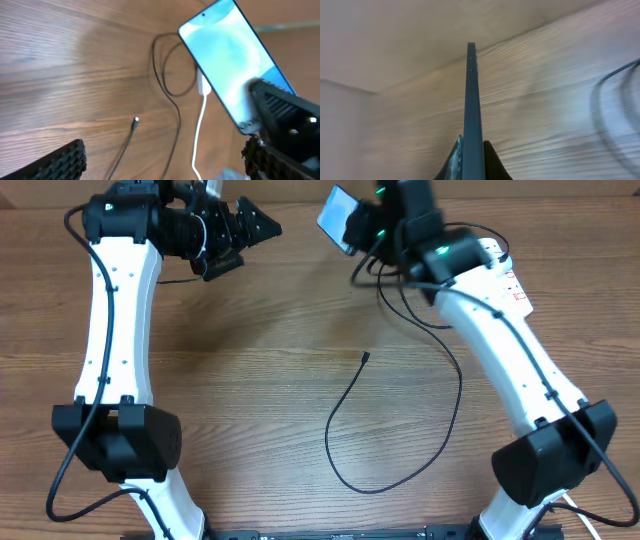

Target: Plug charger to phone and switch on socket

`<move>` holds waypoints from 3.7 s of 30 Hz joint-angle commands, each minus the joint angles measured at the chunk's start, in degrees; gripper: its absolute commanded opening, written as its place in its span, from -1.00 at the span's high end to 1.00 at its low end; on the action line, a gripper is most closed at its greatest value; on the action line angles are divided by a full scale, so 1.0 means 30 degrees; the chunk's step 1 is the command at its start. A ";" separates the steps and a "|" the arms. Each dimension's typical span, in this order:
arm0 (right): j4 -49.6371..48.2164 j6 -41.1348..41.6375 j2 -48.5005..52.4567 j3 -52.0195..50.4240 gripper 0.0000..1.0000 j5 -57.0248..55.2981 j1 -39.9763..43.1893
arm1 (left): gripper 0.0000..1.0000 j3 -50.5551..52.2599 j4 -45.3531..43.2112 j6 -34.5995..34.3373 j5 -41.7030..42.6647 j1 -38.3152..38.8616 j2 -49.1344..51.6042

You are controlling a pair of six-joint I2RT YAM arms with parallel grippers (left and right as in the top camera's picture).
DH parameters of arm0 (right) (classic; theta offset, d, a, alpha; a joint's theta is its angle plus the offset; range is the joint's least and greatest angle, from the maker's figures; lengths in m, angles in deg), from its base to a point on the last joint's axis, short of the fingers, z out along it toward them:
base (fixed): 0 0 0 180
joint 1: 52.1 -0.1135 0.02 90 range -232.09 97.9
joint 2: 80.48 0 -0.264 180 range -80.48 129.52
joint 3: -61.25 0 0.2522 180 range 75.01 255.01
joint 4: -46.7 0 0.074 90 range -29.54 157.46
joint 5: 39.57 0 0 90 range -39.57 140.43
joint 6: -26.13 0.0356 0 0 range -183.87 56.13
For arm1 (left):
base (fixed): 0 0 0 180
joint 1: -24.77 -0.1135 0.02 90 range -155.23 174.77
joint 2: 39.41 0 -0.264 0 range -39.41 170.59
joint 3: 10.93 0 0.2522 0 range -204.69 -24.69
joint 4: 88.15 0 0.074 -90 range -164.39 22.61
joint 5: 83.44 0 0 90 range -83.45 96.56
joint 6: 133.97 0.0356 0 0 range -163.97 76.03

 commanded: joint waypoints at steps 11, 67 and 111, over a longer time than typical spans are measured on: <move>0.0240 1.4389 -0.0386 0.0743 0.92 0.9704 0.2324 | -0.72 0.0073 -0.3861 -0.8903 -0.2157 0.2747 0.0648; -0.0648 2.3205 -0.0386 0.0736 0.92 0.7890 0.0262 | 0.15 0.0073 -0.5865 -2.1369 -0.1982 0.3614 0.0648; 0.0401 1.5810 -0.0386 0.0736 -0.68 0.4692 -0.0168 | 0.92 0.0095 -0.5238 -1.8258 -0.7402 0.2331 0.0656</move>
